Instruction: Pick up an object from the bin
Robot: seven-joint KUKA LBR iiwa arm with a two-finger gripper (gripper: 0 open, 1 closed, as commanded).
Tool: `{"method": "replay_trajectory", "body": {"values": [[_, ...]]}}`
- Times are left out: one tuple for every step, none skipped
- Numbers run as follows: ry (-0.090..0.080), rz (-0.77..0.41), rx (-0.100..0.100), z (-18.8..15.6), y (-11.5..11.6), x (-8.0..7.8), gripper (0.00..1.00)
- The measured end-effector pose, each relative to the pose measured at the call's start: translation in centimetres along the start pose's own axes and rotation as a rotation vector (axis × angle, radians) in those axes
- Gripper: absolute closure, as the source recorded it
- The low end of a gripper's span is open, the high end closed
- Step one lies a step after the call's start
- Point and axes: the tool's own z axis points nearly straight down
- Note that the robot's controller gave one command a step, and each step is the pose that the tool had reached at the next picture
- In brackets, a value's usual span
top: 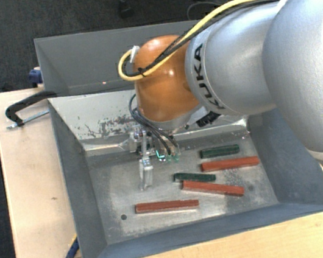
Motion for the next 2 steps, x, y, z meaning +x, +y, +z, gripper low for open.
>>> {"method": "replay_trajectory", "body": {"values": [[0.004, -0.122, 0.003, 6.64, -4.61, 7.93, 0.0], [-0.006, -0.121, 0.0, 6.6, -4.54, 7.89, 0.0]]}}
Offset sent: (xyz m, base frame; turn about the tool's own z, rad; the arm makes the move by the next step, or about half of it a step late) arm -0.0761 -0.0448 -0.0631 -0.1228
